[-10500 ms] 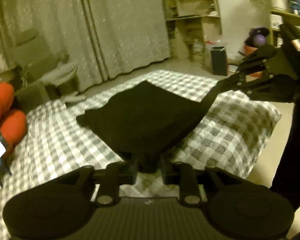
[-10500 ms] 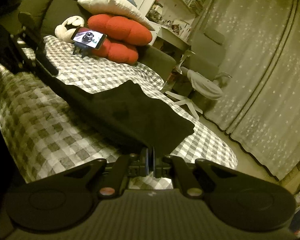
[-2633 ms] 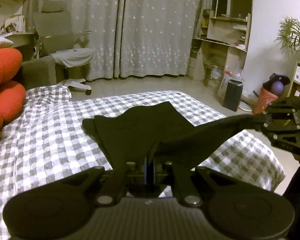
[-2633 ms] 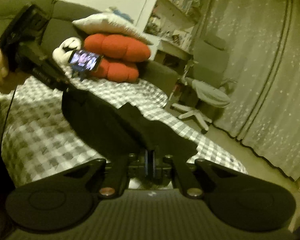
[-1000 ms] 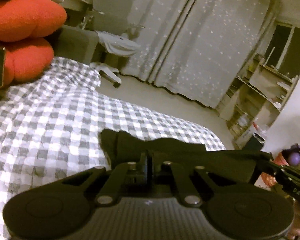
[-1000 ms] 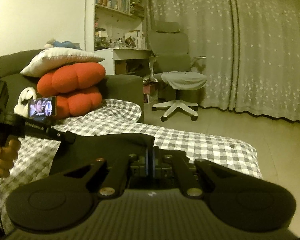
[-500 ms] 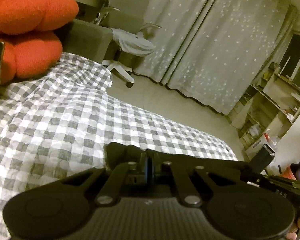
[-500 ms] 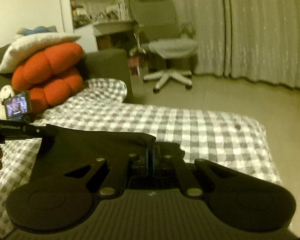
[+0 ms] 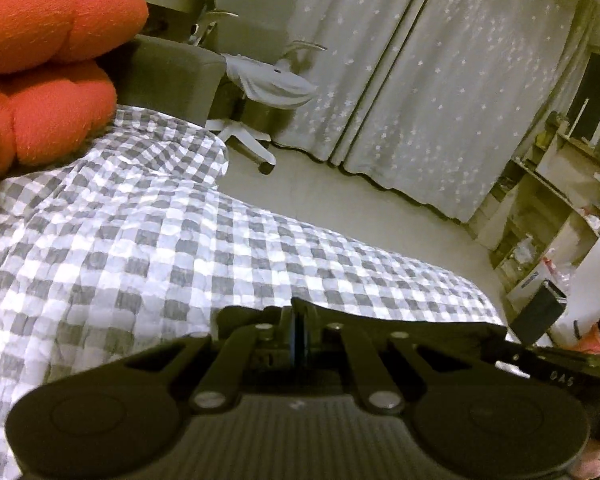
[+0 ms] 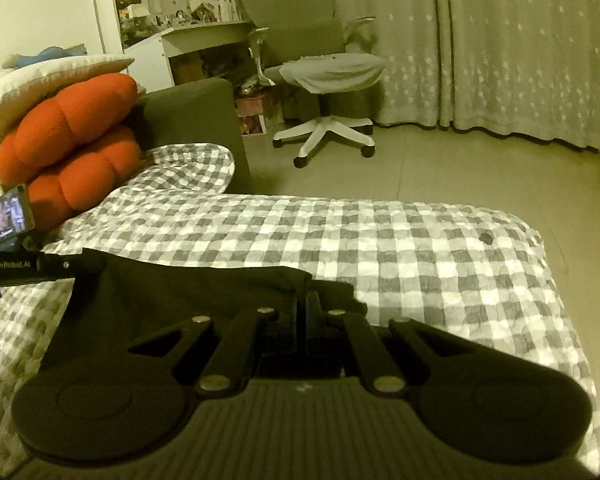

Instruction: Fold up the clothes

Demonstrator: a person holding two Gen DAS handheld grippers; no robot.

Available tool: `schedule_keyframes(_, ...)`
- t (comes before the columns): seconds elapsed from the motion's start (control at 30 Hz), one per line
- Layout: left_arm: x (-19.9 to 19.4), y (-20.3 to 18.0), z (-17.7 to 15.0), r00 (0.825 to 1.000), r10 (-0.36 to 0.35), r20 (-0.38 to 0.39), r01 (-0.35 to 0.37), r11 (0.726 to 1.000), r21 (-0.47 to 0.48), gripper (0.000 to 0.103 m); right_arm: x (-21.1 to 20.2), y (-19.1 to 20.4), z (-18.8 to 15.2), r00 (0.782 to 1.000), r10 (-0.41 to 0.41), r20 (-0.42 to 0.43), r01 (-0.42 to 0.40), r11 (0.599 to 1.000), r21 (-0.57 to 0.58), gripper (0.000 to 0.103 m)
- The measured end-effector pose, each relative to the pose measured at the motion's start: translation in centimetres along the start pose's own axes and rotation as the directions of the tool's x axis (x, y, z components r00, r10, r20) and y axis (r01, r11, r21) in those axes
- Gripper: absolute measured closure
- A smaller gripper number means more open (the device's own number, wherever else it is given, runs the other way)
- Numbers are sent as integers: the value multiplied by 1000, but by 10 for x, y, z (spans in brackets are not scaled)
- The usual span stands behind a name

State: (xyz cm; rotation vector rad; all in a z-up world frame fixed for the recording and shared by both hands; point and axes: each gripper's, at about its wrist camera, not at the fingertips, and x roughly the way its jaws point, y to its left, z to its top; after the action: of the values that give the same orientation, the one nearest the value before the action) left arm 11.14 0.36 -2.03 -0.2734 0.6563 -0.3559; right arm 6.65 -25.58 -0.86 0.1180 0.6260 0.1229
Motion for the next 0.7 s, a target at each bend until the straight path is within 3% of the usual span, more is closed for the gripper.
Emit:
schedule_keyframes(0.13,12,0,-6,999,29,-22,-29,999,24,100,13,-7,1,999,8,-36,-7,1000,28,100)
schedule_keyframes(0.2,15,2,-8,999,36,-41,-35,999,29,99,17,-13,-1,998,41,-53,-37,997,62,90)
schedule_keyframes(0.37,13,7,-7,999,11,-32,-10,1000,21,99,15,-30,1,994,101,-38,-94,985,145,78)
schedule_keyframes(0.47,13,9,-6,1000,-8,-21,8,1000,14,98,19,-29,5,994,100,-45,-94,987,134,82)
schedule_keyframes(0.5,14,12,-5,1000,-14,-16,14,1000,3,98,20,-28,5,995,91,-45,-85,988,128,96)
schedule_keyframes(0.53,16,14,-4,1000,-19,-15,19,1000,-6,98,21,-26,6,996,82,-44,-76,990,121,99)
schedule_keyframes(0.7,21,4,-7,999,-41,10,40,997,67,100,24,-18,8,999,43,-30,-40,995,93,99)
